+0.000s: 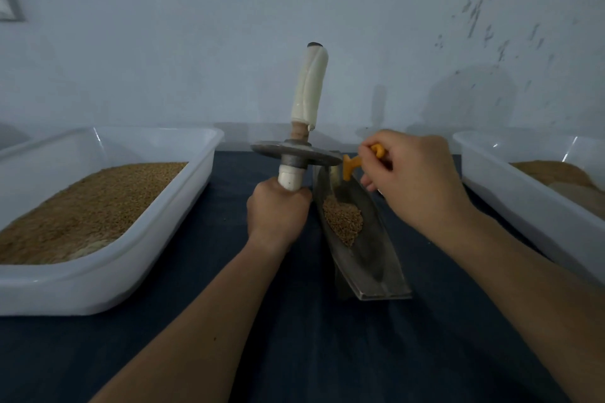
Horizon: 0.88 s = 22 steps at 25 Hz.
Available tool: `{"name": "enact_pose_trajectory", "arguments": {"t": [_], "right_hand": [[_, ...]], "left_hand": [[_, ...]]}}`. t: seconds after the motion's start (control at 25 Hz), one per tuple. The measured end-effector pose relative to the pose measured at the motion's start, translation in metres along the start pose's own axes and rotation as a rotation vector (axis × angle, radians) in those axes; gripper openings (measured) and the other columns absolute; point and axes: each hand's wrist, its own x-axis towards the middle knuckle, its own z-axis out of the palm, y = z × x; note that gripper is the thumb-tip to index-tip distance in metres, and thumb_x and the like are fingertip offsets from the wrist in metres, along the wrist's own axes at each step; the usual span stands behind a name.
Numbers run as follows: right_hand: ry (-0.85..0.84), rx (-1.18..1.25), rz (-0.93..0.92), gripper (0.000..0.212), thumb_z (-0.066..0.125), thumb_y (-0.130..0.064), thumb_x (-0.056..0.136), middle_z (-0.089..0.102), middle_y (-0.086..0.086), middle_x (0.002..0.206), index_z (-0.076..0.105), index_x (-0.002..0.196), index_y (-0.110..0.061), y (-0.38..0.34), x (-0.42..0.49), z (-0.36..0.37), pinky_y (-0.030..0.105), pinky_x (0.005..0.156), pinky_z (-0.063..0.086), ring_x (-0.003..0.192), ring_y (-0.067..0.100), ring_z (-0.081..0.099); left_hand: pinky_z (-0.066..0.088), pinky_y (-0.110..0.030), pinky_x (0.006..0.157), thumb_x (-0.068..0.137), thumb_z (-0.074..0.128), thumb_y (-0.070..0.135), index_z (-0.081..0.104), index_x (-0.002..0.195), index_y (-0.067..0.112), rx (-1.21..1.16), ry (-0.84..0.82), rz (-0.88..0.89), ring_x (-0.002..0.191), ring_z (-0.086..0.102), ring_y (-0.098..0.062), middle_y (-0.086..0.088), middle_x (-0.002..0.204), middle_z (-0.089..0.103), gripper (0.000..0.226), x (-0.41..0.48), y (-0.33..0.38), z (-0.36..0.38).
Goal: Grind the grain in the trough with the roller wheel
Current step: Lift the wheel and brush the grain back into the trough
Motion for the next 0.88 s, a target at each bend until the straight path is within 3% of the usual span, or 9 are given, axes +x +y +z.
{"name": "enact_pose_trajectory", "arguments": {"t": [0.12,0.36,0.56,0.68,0.76,0.88], "right_hand": [[-0.087,0.005,0.046,0.019,0.058,-0.027,0.102,0.069,-0.011,0.066,0.073,0.094,-0.018,0.004,-0.005,0.008,0.028,0.063,0.061,0.057,-0.005,0.066],[-0.037,0.135,0.102,0.018,0.061,-0.024,0.1,0.07,-0.01,0.061,0.072,0.087,-0.021,0.02,-0.005,-0.003,0.022,0.056,0.059,0.054,0.0,0.069],[0.318,0.502,0.421,0.019,0.059,-0.027,0.087,0.072,0.006,0.062,0.076,0.08,-0.021,0.06,0.007,-0.027,0.025,0.047,0.054,0.053,0.024,0.071],[0.471,0.594,0.589,0.02,0.058,-0.026,0.089,0.073,0.011,0.067,0.076,0.085,-0.021,0.102,-0.001,-0.03,0.028,0.052,0.056,0.063,0.033,0.073],[0.43,0.513,0.577,0.019,0.057,-0.029,0.097,0.075,0.006,0.073,0.076,0.097,-0.023,0.127,-0.017,-0.025,0.035,0.063,0.061,0.069,0.027,0.074],[0.186,0.144,0.413,0.022,0.059,-0.031,0.101,0.075,-0.009,0.08,0.075,0.116,-0.028,0.146,-0.037,-0.013,0.033,0.075,0.058,0.074,0.008,0.072]], "left_hand": [[0.058,-0.043,0.056,0.069,0.068,0.034,0.064,0.071,0.02,0.001,-0.017,0.002,0.066,0.068,-0.027,-0.003,0.067,0.066,0.015,0.001,-0.001,0.0],[0.057,-0.044,0.054,0.068,0.066,0.033,0.063,0.068,0.019,0.033,-0.036,0.045,0.063,0.068,-0.027,-0.001,0.061,0.065,0.014,0.0,0.0,0.002],[0.044,-0.029,0.047,0.072,0.066,0.035,0.059,0.065,0.022,0.198,0.008,0.157,0.058,0.063,-0.015,0.005,0.058,0.063,0.016,-0.004,0.005,-0.005],[0.038,-0.024,0.049,0.076,0.063,0.038,0.057,0.072,0.028,0.437,0.096,0.287,0.058,0.057,-0.012,0.009,0.064,0.06,0.012,-0.004,0.007,-0.014],[0.033,-0.024,0.048,0.079,0.059,0.04,0.056,0.078,0.03,0.652,0.157,0.413,0.056,0.051,-0.012,0.01,0.064,0.055,0.01,-0.001,0.007,-0.021],[0.027,-0.025,0.047,0.077,0.04,0.053,0.051,0.082,0.032,0.881,0.152,0.568,0.054,0.048,-0.019,0.009,0.064,0.051,0.024,-0.003,0.009,-0.025]]}}
